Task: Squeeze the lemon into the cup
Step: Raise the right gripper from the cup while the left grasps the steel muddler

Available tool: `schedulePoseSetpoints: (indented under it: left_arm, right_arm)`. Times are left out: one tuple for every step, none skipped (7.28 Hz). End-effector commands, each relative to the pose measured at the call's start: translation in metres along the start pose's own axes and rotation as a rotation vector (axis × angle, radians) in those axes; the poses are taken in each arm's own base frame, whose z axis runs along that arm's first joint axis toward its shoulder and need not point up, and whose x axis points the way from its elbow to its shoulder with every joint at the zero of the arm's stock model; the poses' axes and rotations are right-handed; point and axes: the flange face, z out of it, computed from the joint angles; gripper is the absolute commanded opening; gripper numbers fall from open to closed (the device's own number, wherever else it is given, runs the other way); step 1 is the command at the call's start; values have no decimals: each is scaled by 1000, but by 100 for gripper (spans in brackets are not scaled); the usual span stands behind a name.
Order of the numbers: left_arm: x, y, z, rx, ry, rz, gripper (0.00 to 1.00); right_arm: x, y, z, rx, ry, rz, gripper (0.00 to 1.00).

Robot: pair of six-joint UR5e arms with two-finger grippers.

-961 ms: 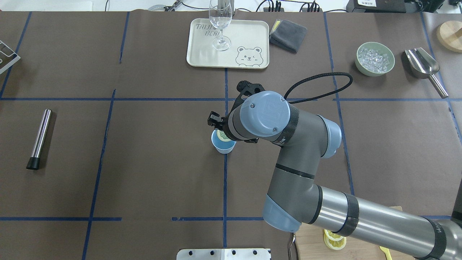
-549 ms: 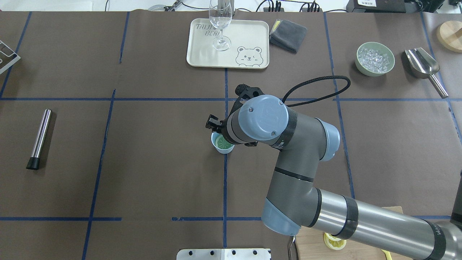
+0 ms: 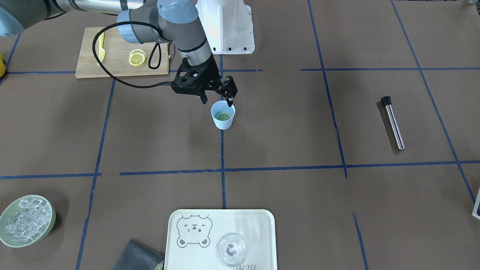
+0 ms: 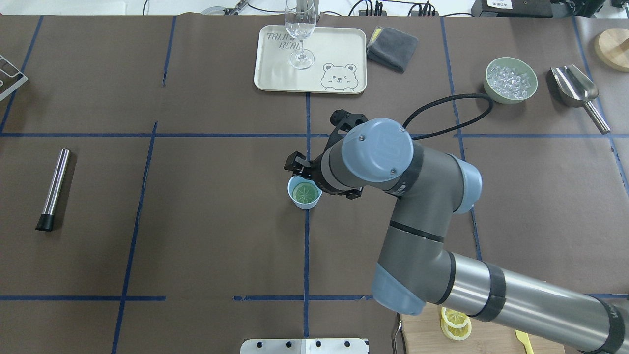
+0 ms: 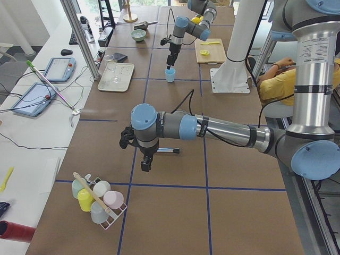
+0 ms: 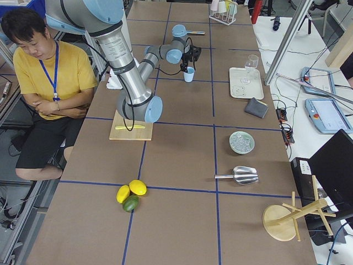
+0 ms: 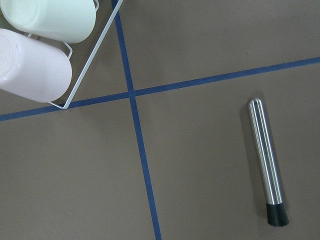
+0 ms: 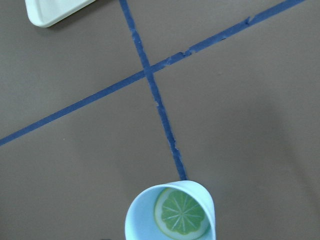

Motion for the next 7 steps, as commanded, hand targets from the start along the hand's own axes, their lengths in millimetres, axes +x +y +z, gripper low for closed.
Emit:
schedulePoseSetpoints:
  left_arm:
    - [-24, -6, 45, 79, 67, -9, 100]
    - [15, -20, 68, 60, 101, -147, 100]
    - [75, -28, 112, 29, 130, -63, 100]
    - [118, -27, 141, 14, 129, -36, 100]
    - [160, -40, 160, -24, 154, -105, 100]
    - [181, -47, 174, -24, 126, -86, 100]
    - [159, -34, 179, 9, 38, -99, 100]
  right_arm:
    - [57, -38, -39, -43, 7, -5, 100]
    - [87, -54, -47, -32, 31, -53, 100]
    - [118, -72, -58, -28, 55, -100, 100]
    - [143, -93, -76, -37, 63, -112, 100]
    - [165, -102, -78, -41, 84, -120, 100]
    - [170, -101, -81, -40, 85, -125, 100]
    - [171, -101, -80, -39, 89, -129, 100]
